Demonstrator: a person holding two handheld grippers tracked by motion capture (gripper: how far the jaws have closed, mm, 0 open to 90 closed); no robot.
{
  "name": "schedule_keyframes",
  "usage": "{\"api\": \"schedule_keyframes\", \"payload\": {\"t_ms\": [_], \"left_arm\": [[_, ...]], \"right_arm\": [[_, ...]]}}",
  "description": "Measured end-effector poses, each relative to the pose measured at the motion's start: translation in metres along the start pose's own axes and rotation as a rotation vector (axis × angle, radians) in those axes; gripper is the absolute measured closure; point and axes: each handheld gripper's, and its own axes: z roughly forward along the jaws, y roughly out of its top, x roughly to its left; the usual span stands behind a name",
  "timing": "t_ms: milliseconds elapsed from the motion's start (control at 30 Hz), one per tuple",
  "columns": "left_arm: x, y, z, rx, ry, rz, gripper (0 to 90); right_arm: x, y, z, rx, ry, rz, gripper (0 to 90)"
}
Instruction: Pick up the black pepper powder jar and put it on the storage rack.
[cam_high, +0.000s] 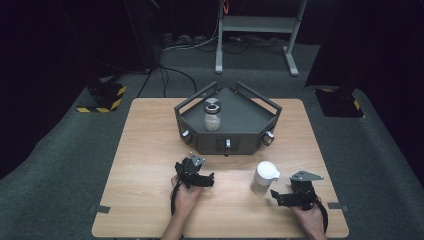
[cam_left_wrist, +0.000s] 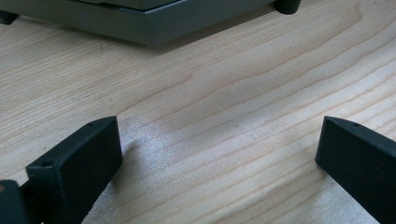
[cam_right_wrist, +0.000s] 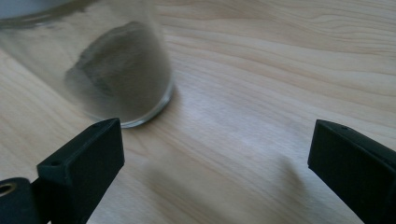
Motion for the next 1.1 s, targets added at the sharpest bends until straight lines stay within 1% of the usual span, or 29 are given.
{"api": "schedule_keyframes", "payload": {"t_ms": [200, 267, 500, 700, 800, 1100], "left_arm": [[0.000, 0.000, 0.000, 0.000, 0.001, 0.000, 0.4], [0.000, 0.000, 0.000, 0.001, 0.001, 0.001, 0.5], [0.000, 0.000, 0.000, 0.000, 0.001, 0.000, 0.5], [0.000, 0.000, 0.000, 0.000, 0.001, 0.001, 0.5], [0.000, 0.000, 0.000, 0.000, 0.002, 0.001, 0.7], [0.000, 0.000, 0.000, 0.000, 0.002, 0.001, 0.7]], "right_arm": [[0.006, -0.003, 0.003, -0.021, 0.041, -0.013, 3.9], [0.007, -0.005, 0.004, -0.037, 0.053, -0.019, 4.0], [0.013, -0.005, 0.006, -0.067, 0.071, -0.031, 5.6], [0.016, -0.001, 0.010, -0.077, 0.081, -0.041, 7.3], [0.019, 0.000, 0.012, -0.092, 0.081, -0.050, 9.2], [0.022, 0.002, 0.014, -0.115, 0.081, -0.052, 13.2]]}}
